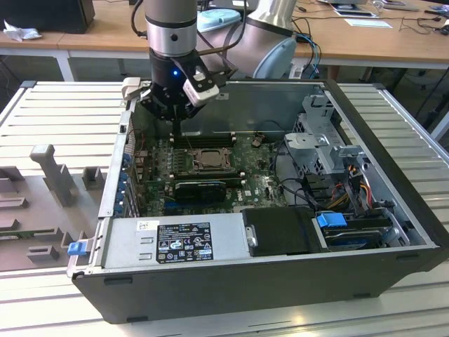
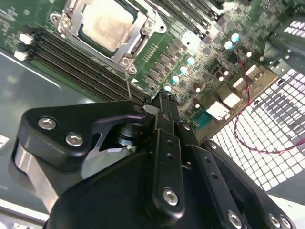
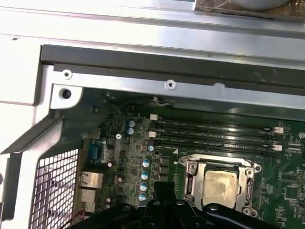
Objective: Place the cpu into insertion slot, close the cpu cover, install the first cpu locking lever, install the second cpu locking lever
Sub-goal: 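Install the first cpu locking lever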
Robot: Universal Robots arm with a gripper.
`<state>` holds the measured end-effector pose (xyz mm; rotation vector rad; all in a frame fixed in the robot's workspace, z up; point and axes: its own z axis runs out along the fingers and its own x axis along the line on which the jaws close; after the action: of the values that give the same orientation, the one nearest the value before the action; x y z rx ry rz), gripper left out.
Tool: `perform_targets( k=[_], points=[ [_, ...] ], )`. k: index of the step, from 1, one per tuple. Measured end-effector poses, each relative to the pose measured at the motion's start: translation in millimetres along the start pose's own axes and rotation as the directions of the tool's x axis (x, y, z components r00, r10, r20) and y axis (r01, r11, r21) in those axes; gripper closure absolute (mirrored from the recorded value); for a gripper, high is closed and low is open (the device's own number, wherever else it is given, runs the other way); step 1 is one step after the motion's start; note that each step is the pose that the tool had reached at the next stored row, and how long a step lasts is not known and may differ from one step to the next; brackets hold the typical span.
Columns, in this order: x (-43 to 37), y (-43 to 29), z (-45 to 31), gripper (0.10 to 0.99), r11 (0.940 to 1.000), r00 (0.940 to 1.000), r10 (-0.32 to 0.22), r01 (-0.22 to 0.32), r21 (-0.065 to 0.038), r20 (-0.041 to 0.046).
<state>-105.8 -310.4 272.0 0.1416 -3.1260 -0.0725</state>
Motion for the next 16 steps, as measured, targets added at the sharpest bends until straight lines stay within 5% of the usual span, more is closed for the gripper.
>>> perform_targets(
  k=[12, 16],
  points=[
    [-1.3, 18.6, 11.0, 0.980, 1.0000, 1.0000, 0.002, -0.002, -0.006, 0.0006],
    [-13.1, 18.2, 11.5, 0.980, 1.0000, 1.0000, 0.003, -0.003, -0.006, 0.0006]
  ],
)
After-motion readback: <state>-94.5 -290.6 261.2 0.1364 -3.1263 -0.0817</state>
